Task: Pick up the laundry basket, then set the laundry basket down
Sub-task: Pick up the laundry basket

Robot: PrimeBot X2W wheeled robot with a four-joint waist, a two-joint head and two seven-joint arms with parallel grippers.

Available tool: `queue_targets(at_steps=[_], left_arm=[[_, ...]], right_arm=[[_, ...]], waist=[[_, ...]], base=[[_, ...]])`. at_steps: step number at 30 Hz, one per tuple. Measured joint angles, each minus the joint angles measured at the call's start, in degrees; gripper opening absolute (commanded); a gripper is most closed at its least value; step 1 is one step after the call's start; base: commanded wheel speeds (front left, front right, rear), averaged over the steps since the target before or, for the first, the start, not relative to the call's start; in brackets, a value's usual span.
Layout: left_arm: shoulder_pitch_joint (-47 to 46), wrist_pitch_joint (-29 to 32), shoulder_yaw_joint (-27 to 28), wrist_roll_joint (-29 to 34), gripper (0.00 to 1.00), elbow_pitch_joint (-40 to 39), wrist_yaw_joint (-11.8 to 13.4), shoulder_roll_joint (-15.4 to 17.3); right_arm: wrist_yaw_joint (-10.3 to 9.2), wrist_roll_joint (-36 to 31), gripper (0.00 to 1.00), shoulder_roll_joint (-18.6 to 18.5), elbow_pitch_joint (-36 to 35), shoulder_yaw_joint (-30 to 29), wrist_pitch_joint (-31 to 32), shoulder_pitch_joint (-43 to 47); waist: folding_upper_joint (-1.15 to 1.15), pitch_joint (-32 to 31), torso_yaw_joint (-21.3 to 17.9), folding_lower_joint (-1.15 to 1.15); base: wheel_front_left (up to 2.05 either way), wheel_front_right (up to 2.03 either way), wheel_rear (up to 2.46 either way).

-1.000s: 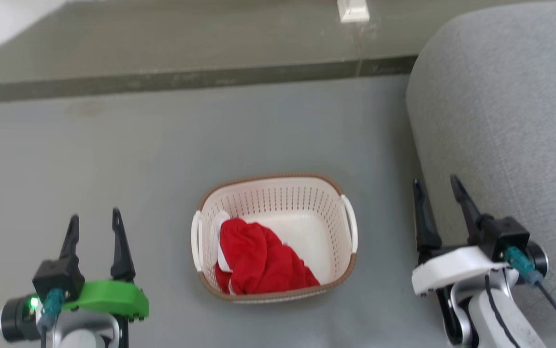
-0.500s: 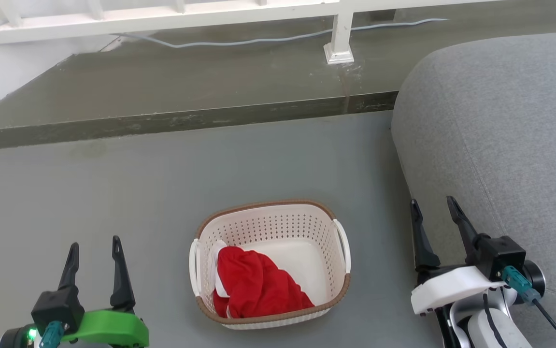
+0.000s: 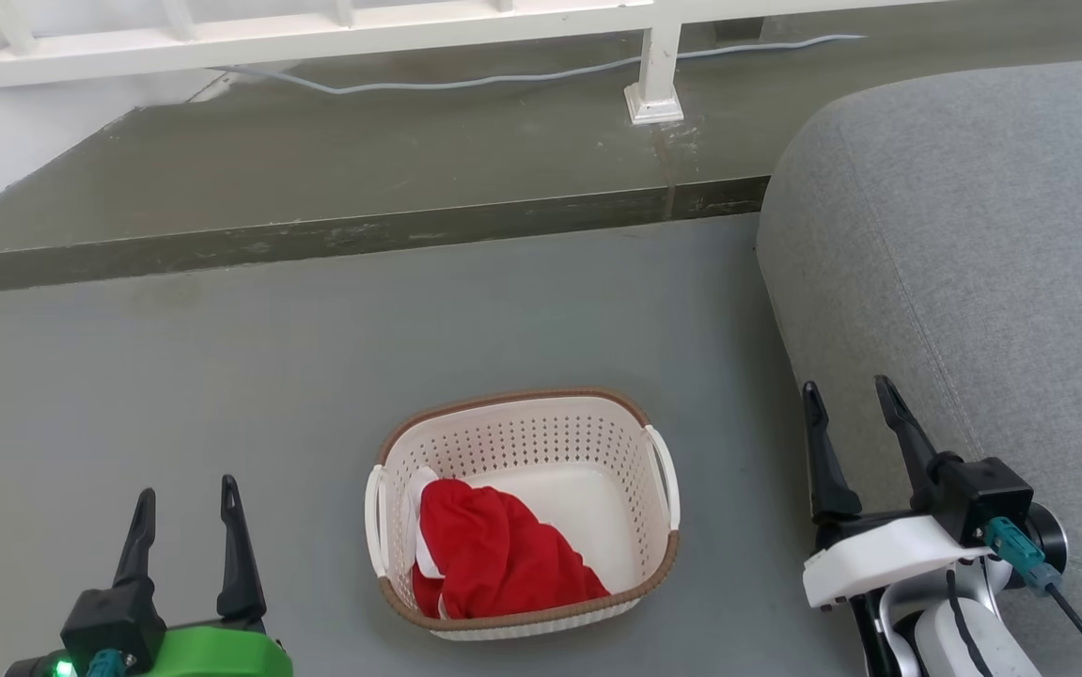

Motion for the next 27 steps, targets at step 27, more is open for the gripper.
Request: queue_targets(at_steps=[27], left_arm=[[-2.6, 0.0, -4.0, 2.1, 1.00, 2.6, -1.4, 0.6]], right_arm=[[0.14, 0.0, 1.00, 0.0, 1.0, -0.1, 0.0, -3.9]], waist=[[0.00, 7.2, 0.6, 0.00]], base=[[0.00, 0.00, 0.00]])
